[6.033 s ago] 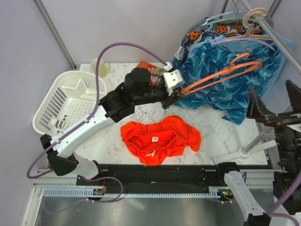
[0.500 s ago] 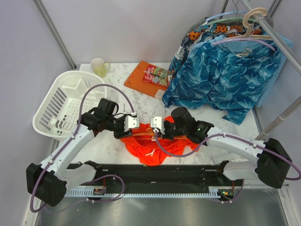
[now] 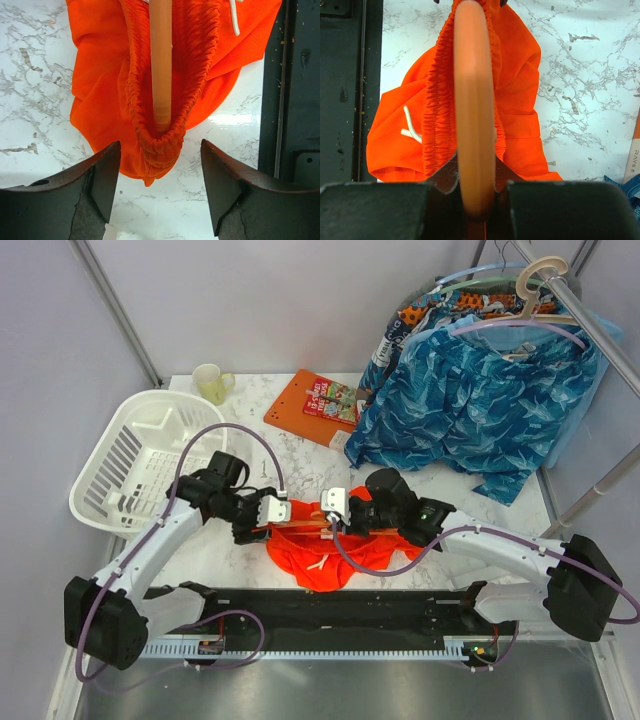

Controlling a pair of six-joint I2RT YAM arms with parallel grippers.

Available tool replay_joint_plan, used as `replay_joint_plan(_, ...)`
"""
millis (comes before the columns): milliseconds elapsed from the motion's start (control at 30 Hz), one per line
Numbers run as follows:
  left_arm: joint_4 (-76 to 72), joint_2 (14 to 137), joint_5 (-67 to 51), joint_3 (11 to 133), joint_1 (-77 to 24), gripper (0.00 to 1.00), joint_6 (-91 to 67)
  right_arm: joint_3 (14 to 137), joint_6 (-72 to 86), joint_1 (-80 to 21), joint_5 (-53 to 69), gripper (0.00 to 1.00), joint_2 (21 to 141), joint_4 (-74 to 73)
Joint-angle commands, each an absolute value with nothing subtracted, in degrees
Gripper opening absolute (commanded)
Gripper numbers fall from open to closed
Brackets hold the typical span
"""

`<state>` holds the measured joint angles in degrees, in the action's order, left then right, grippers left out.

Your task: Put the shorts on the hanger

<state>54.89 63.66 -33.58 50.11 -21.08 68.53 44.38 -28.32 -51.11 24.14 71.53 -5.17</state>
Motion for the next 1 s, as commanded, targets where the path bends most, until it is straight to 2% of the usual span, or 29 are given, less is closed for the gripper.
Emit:
replay_joint_plan(0, 51.2, 64.8, -37.5, 48.3, -20.9, 0.72, 69.4, 46.8, -28.6, -51.1, 27.2, 0.00, 70.3, -1.5)
replay_joint_plan(100, 47.1, 65.2, -39.7, 47.3, -20.9, 0.64, 66.3, 47.0, -28.6, -51.1, 27.7, 0.00, 70.1, -1.2)
replay_joint_plan(200, 46.0, 66.2, -42.4, 46.9, -21.0, 0.52, 64.1, 47.3, -28.6, -51.1, 28.0, 0.00, 69.6, -0.6)
replay_joint_plan(267, 46.1, 67.1, -43.7, 47.1, -21.0, 0.42, 62.9, 47.8, -28.3, -51.1, 28.2, 0.00, 69.5, -0.5)
replay_joint_plan(333, 45.9, 66.8, -44.3, 46.6, -21.1, 0.25, 62.1, 48.1, -28.2, -51.1, 28.0, 0.00, 69.2, -0.7)
replay_joint_plan(400, 45.4, 65.4, -45.4, 45.9, -21.0, 0.17, 61.0, 48.5, -27.5, -51.1, 27.8, 0.00, 68.4, -0.8)
replay_joint_plan(433, 45.2, 64.7, -46.0, 45.5, -21.0, 0.08, 60.2, 48.7, -27.2, -51.1, 27.5, 0.00, 68.1, -1.0)
replay_joint_plan(467, 44.7, 63.6, -46.3, 45.5, -20.9, 0.03, 58.9, 49.6, -26.4, -51.1, 27.1, 0.05, 67.9, -2.5)
replay_joint_plan(500, 43.7, 63.5, -46.3, 45.6, -20.9, 0.02, 55.8, 50.6, -26.3, -51.1, 25.9, 0.19, 67.3, -4.5)
replay_joint_plan(533, 43.8, 63.4, -46.3, 45.8, -20.7, 0.02, 55.2, 53.3, -25.8, -51.1, 25.1, 0.52, 67.1, -6.9)
replay_joint_plan(600, 44.1, 63.1, -46.5, 45.9, -20.2, 0.02, 54.5, 55.7, -22.6, -51.1, 22.5, 0.81, 64.9, -13.5)
replay_joint_plan(633, 44.4, 63.0, -46.8, 45.4, -19.8, 0.02, 54.6, 57.0, -21.6, -50.9, 20.8, 0.90, 63.6, -15.4)
replay_joint_plan(833, 41.7, 61.2, -49.7, 44.4, -18.0, 0.02, 53.0, 58.2, -10.1, -49.2, 14.7, 0.93, 50.6, -24.9)
replay_joint_plan(967, 41.7, 63.5, -49.3, 46.1, -17.9, 0.02, 48.8, 59.4, -6.2, -49.0, 10.1, 0.80, 46.3, -33.5)
